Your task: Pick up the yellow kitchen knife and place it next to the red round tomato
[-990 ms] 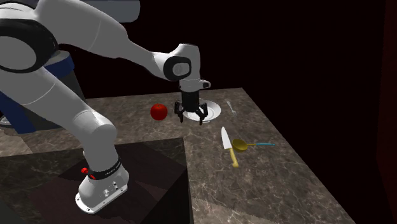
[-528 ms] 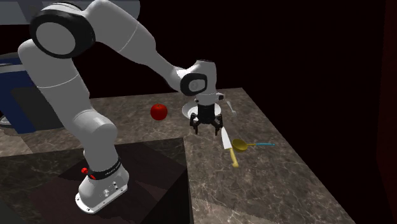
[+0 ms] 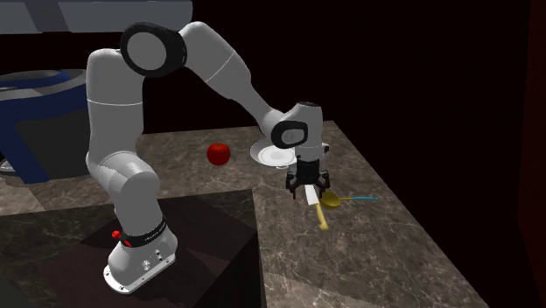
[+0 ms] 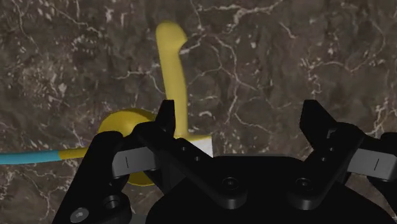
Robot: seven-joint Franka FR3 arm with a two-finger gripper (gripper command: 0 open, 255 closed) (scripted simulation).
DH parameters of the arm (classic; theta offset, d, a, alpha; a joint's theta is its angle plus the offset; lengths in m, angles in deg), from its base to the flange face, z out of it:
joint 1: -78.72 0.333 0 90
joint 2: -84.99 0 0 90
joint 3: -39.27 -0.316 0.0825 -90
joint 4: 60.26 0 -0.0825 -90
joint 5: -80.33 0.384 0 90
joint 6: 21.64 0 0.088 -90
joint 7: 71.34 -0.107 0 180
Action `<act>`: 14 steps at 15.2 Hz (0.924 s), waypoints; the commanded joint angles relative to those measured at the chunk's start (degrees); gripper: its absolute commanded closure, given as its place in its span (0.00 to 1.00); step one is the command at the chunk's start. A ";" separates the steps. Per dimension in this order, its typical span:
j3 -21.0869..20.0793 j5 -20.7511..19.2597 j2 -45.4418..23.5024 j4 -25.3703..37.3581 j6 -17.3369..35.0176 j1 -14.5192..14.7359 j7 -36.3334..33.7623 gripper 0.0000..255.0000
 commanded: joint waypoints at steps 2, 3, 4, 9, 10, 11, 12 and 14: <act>-2.79 4.69 -7.18 4.91 2.03 -3.62 6.69 0.00; -3.84 5.90 -9.53 6.95 2.34 -4.94 8.56 0.00; -4.92 6.91 -11.81 9.07 2.57 -6.29 10.26 0.00; -6.93 8.67 -16.04 11.57 4.40 -8.67 12.49 0.00; -7.21 8.98 -16.67 11.65 4.94 -8.98 12.70 0.00; -7.49 9.28 -17.30 11.75 5.48 -9.30 12.90 0.00; -7.78 9.58 -17.94 11.85 6.01 -9.61 13.10 0.00; -8.24 10.03 -18.95 12.03 6.84 -10.11 13.41 0.00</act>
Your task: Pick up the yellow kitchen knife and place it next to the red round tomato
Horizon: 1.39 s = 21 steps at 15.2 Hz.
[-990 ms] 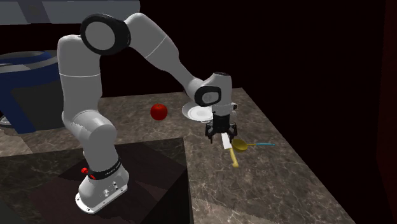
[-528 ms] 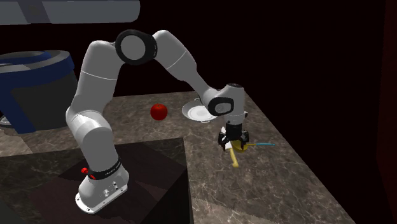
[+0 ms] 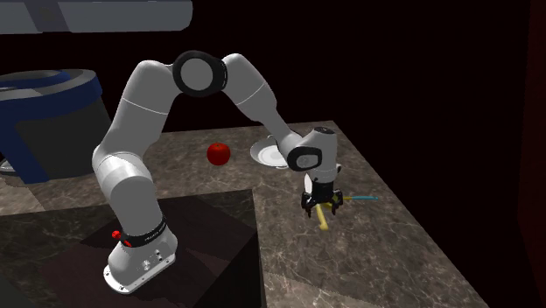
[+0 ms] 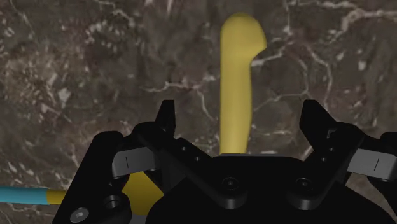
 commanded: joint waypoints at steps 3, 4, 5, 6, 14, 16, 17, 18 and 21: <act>-0.14 0.14 -0.26 -0.08 0.37 -0.15 0.11 0.00; -0.14 0.14 -0.26 -0.08 0.37 -0.15 0.11 0.00; -0.14 0.14 -0.26 -0.08 0.37 -0.15 0.11 0.00; -0.14 0.14 -0.26 -0.08 0.37 -0.15 0.11 0.00; -0.14 0.14 -0.26 -0.08 0.36 -0.14 0.11 1.00; -0.14 0.14 -0.26 -0.08 0.36 -0.14 0.11 1.00; -0.14 0.14 -0.26 -0.08 0.36 -0.14 0.11 1.00; 0.16 -0.14 0.39 -0.21 -0.15 0.09 0.01 1.00; 1.05 -1.00 2.29 -0.48 -1.73 0.80 -0.31 1.00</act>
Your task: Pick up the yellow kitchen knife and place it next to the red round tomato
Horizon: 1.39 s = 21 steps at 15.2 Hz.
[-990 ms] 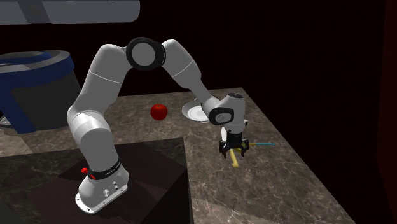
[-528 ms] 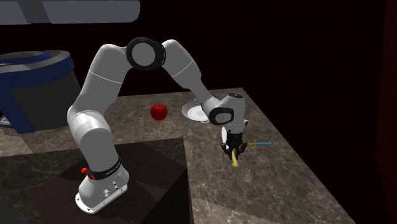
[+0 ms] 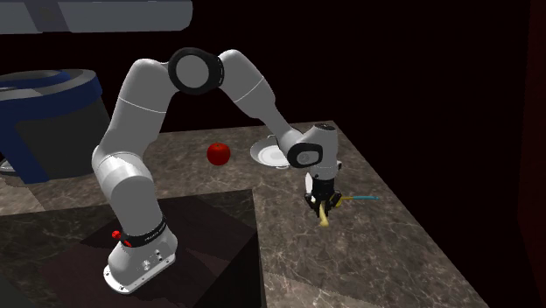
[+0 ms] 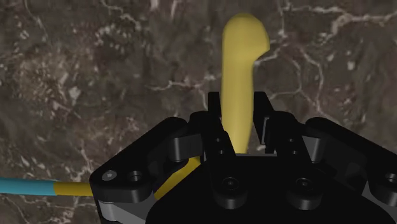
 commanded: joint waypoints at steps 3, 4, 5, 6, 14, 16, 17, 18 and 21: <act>1.04 -1.10 2.29 -0.23 -2.01 0.96 -0.55 1.00; 1.32 -1.41 2.91 -0.26 -2.57 1.19 -0.67 1.00; 1.59 -1.72 3.51 -0.28 -3.13 1.41 -0.79 1.00; 1.86 -2.03 4.12 -0.29 -3.70 1.62 -0.91 1.00; 3.80 -4.56 8.75 0.14 -8.44 3.21 -1.91 1.00; 4.22 -5.19 9.85 0.37 -9.67 3.56 -2.16 1.00; 4.42 -5.50 10.39 0.50 -10.30 3.73 -2.28 1.00; 4.60 -5.81 10.92 0.65 -10.93 3.89 -2.40 1.00; 5.12 -6.71 12.47 1.17 -12.85 4.35 -2.74 1.00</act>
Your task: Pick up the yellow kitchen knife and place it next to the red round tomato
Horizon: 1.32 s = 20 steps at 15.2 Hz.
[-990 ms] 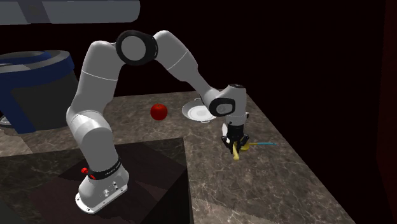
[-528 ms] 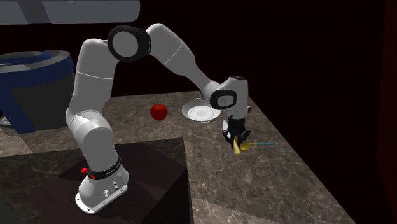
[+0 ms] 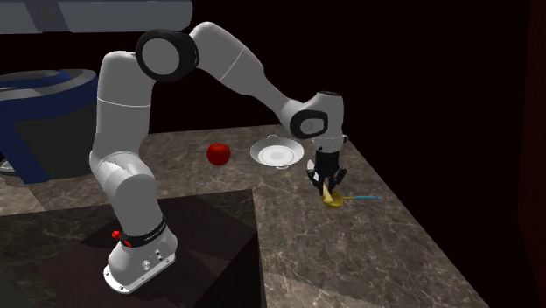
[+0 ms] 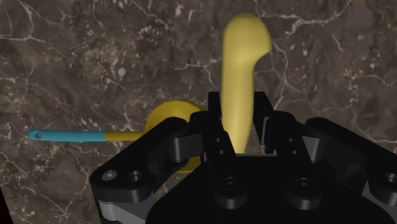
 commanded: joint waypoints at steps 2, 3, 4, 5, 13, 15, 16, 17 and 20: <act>0.57 -1.03 1.78 0.32 -1.92 0.51 -0.38 1.00; 0.71 -1.31 2.26 0.54 -2.58 0.65 -0.49 1.00; 0.85 -1.59 2.74 0.78 -3.24 0.77 -0.59 1.00; 0.98 -1.86 3.21 1.03 -3.90 0.90 -0.68 1.00; 0.80 -7.94 12.03 -6.69 -4.79 6.95 -9.75 1.00; 0.11 -9.91 14.79 -9.61 -4.72 8.83 -13.43 1.00; -0.33 -10.82 16.10 -10.96 -4.74 9.69 -15.26 1.00; -0.85 -11.66 17.36 -12.25 -4.81 10.49 -17.10 1.00; -2.70 -13.75 20.80 -15.74 -5.18 12.71 -22.49 1.00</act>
